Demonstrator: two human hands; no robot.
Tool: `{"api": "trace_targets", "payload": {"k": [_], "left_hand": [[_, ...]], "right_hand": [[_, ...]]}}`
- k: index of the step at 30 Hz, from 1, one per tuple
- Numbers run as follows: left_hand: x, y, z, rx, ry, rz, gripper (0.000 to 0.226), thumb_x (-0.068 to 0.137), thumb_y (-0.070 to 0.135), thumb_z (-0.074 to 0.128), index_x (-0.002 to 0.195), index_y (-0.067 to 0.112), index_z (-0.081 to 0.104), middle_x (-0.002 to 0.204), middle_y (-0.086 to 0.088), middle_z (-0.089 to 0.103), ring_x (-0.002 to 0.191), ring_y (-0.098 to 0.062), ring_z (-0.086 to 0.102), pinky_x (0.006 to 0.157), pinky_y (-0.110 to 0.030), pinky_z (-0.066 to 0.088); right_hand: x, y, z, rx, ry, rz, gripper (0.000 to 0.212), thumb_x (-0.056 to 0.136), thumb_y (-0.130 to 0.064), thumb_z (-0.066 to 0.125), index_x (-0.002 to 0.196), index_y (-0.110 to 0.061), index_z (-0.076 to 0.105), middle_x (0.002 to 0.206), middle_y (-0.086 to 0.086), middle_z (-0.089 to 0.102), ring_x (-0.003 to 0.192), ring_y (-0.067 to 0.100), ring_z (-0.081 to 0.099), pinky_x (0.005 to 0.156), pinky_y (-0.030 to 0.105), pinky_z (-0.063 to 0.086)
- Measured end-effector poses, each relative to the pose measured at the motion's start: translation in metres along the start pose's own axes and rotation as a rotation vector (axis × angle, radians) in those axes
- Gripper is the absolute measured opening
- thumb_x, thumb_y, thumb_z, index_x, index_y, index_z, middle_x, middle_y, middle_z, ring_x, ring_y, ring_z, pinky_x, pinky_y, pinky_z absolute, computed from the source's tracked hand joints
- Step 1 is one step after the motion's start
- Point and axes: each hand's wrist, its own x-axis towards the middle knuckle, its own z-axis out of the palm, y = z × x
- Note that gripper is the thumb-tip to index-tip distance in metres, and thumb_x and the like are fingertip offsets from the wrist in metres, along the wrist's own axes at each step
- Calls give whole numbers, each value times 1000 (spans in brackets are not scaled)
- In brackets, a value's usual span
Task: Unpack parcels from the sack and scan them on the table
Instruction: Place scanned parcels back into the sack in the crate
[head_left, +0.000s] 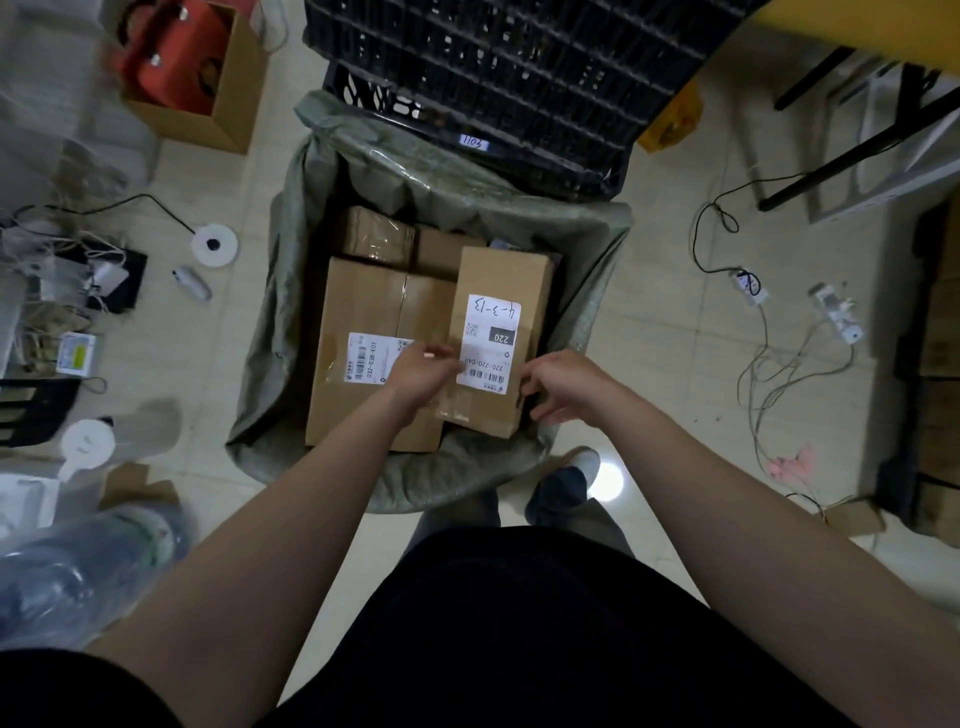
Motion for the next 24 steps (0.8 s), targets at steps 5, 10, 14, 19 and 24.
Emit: {"api": "trace_targets", "payload": {"k": [5,10,14,19,24], "left_hand": [[4,16,-1,-13,-59,153,42,96,5,64,134,21,62,133,5,63,113,-14,64,79,-28,56],[9,13,-4,74,-134,118,57,99,8,59,149,34,50,134,12,59,100,-2,61,74,-44,63],[11,2,-17,35,-169,84,58,94,0,63,142,31,57,129,2,68,100,-10,70,69,-35,64],[8,2,-18,75,-201,47,68,93,-6,55,150,31,49,127,-3,69,110,-20,67,70,-32,54],[-5,26,-6,157,-112,26,56,98,5,49,149,28,52,130,-2,65,112,-26,65,88,-51,56]], "right_hand": [[6,-9,3,14,113,-103,49,94,-10,47,139,-26,52,104,5,71,81,28,75,81,45,64],[15,-11,7,-42,79,-119,27,94,-2,46,107,-22,58,97,13,75,79,30,77,81,47,64],[24,-12,11,-57,93,-90,18,98,-5,46,99,-14,62,97,16,76,83,31,76,83,46,64],[33,-12,13,-62,102,-61,23,102,-9,50,115,-5,68,103,16,75,95,34,71,82,46,63],[22,-8,-3,-8,-16,-54,23,105,-15,43,121,-15,60,109,9,74,87,34,75,74,41,64]]}}
